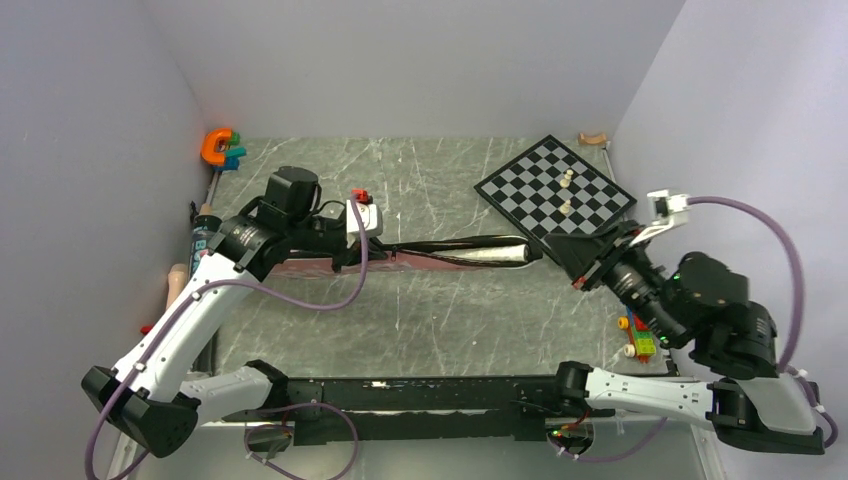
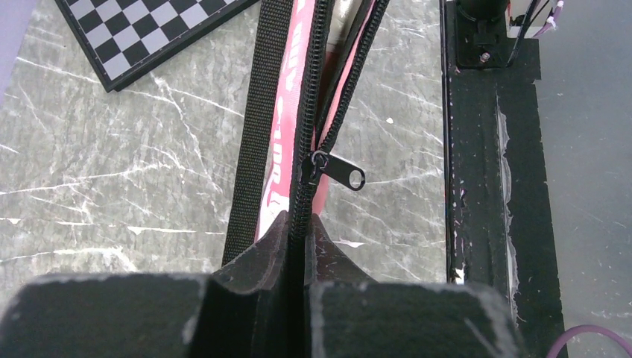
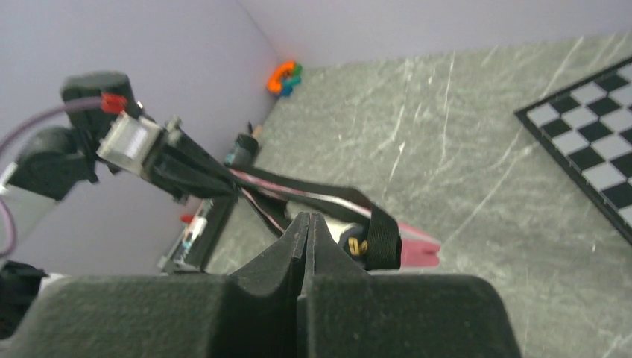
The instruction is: Pack up the badminton gear
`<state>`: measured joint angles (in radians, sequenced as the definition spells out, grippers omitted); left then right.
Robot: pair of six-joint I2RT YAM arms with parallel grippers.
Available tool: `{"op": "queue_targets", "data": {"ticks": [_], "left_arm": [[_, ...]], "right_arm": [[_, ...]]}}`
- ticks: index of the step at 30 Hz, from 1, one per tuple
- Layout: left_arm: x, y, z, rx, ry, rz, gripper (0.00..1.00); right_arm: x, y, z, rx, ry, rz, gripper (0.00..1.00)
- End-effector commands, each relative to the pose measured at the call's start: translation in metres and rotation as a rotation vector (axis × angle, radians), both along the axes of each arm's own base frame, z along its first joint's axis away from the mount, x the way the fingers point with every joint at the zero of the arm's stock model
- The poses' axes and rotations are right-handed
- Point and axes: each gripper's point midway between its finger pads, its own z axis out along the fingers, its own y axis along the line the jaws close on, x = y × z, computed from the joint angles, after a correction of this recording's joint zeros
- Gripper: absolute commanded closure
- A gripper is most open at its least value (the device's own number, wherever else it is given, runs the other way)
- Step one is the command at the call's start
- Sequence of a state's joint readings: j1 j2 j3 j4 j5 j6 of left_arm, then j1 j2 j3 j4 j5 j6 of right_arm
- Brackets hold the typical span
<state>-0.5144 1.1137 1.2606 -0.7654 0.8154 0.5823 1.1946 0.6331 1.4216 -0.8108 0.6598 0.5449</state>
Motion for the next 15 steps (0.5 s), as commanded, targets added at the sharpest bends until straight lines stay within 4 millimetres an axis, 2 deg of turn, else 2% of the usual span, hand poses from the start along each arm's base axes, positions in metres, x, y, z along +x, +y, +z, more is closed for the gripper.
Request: {"op": "queue_targets", "data": {"ticks": [1,11,15], "left_arm": [[0.004,-0.007,0.036,-0.085,-0.077,-0.027,1.0],[0.005,-0.006,0.032,-0.073,-0.081,-0.025,1.0],[0.003,-0.005,0.031,-0.068,-0.084,-0.029,1.0]], "right_arm": [[-0.007,0.008,-0.03,0.028,0.091,0.032,1.0],[-0.009,0.02,-0.061,0.012,0.168,0.05,1.0],[-0.006,0.02,-0.066,0.009,0.174,0.029,1.0]]}}
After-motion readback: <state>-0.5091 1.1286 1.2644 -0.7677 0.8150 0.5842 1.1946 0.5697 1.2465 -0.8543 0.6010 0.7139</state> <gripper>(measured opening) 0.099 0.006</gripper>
